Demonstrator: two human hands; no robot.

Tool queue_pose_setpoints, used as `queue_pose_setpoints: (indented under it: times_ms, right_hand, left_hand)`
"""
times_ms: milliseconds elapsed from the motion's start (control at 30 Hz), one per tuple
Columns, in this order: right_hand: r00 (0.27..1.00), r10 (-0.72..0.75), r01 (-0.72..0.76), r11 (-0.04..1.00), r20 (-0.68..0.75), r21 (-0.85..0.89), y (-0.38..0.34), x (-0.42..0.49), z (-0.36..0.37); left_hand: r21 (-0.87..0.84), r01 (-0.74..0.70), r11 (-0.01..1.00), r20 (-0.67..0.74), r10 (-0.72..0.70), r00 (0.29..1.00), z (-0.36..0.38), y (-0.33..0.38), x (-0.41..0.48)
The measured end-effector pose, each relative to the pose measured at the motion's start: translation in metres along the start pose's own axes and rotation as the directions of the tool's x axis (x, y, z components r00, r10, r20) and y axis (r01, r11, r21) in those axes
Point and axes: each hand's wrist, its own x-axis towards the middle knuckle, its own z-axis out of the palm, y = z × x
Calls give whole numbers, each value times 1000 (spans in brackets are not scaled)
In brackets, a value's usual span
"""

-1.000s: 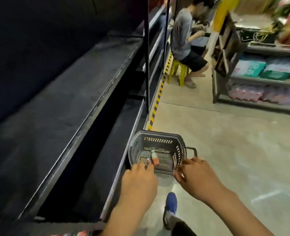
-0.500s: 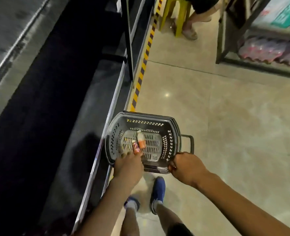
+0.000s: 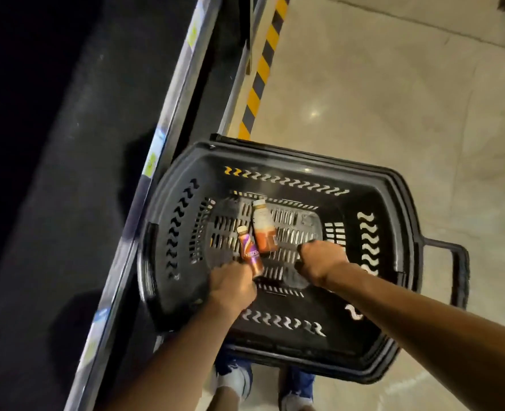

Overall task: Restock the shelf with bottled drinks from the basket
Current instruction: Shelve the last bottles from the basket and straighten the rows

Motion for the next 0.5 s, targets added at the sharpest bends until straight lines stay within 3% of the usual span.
queue_pose_setpoints:
  times_ms: [100, 167, 333, 433, 500]
  right_hand:
    - [1000, 28, -27, 998, -14, 56, -5, 78, 27]
    - [998, 55, -48, 981, -30, 188, -9, 122, 41]
    - [979, 204, -148, 763, -17, 629, -23, 218, 75]
    - [972, 235, -177, 712, 7, 680, -37, 261, 91]
    - [958, 285, -195, 707, -21, 680, -46, 278, 103]
  left_hand:
    - [-88, 20, 996, 1, -20, 1000, 44, -2, 64]
    - [-210, 77, 975, 55, -67, 996, 74, 0, 102]
    - [-537, 359, 764, 103, -363, 926, 129, 6, 178]
    - [-591, 498, 634, 147, -523, 840, 144, 6, 209]
    - [-599, 510, 617, 93, -579, 810, 158, -1, 223]
